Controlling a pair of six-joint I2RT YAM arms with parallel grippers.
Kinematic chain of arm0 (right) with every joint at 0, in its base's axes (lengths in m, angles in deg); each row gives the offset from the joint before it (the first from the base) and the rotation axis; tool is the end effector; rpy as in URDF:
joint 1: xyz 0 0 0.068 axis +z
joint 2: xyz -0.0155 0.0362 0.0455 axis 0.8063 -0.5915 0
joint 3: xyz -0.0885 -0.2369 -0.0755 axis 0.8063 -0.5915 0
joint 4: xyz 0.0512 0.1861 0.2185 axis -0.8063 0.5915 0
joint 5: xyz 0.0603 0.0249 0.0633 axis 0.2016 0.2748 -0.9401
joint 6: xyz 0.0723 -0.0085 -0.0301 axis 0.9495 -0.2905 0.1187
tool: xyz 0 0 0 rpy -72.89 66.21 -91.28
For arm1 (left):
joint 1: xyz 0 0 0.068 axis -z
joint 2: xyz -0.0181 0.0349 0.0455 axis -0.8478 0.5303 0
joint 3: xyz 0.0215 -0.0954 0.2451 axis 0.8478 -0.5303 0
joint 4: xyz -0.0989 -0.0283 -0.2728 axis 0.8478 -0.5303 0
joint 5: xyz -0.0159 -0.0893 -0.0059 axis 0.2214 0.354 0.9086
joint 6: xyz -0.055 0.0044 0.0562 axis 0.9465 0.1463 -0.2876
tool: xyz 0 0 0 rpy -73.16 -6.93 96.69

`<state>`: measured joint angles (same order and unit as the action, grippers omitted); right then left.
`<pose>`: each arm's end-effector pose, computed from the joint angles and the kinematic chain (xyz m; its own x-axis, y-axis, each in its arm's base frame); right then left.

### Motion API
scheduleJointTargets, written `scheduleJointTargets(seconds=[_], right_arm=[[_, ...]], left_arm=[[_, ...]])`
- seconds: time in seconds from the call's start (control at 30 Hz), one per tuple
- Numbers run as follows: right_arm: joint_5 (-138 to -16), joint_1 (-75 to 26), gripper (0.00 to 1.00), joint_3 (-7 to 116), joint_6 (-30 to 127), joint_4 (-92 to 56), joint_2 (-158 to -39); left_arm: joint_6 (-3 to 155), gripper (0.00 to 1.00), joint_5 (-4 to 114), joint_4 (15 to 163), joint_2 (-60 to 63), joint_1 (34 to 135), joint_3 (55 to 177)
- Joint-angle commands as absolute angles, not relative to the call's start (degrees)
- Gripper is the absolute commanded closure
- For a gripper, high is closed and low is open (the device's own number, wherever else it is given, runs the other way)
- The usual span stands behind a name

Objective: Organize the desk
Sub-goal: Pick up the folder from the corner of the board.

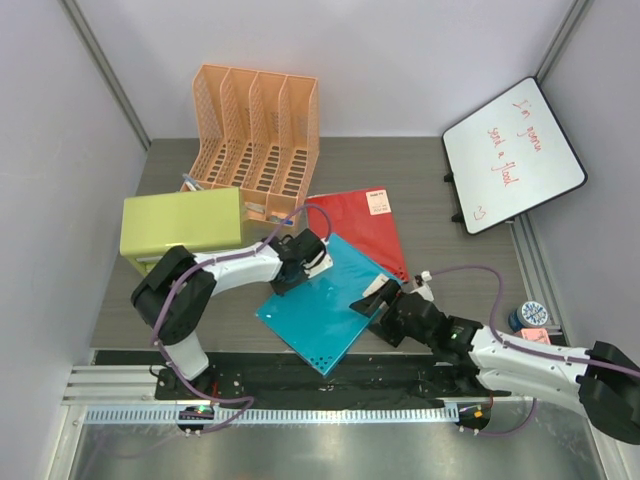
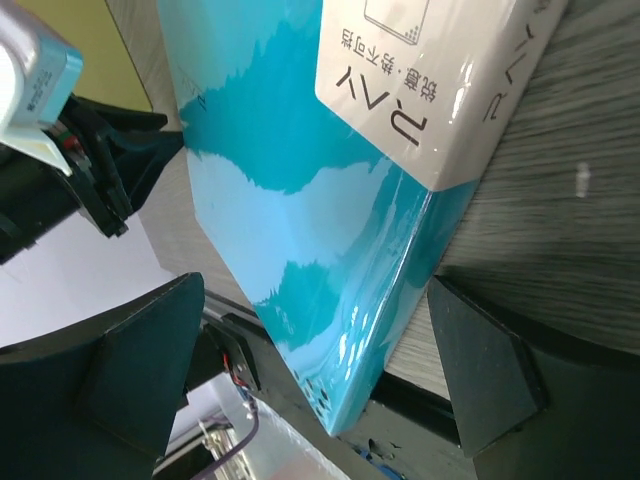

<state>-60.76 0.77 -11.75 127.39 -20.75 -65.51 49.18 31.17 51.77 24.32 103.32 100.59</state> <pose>0.1340 0.1701 0.0921 -0.7562 0.6368 -0.1507 0.2911 0.5336 0.7941 0.2493 -0.2270 0.0910 -0.4918 0.8566 -0.1559 0.7998 0.5152 0.3081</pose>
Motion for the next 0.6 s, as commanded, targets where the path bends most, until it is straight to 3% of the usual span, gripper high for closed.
scheduleJointTargets(seconds=[0.0,0.13,0.33,0.57], right_arm=[[-52.22,2.69,0.00,-13.01,130.03,-13.31,-63.03],[-50.02,2.96,0.00,-9.07,129.07,-8.31,-63.99],[-56.77,3.04,0.00,4.64,119.86,8.65,-78.14],[-67.50,4.71,0.00,3.70,121.59,13.58,-72.97]], left_arm=[[53.00,0.73,43.82,52.70,27.69,106.31,99.34],[53.18,0.73,46.02,51.55,27.69,108.42,100.39],[53.53,0.73,48.66,50.76,28.30,111.76,101.97],[54.06,0.73,49.80,50.06,26.64,113.08,102.42]])
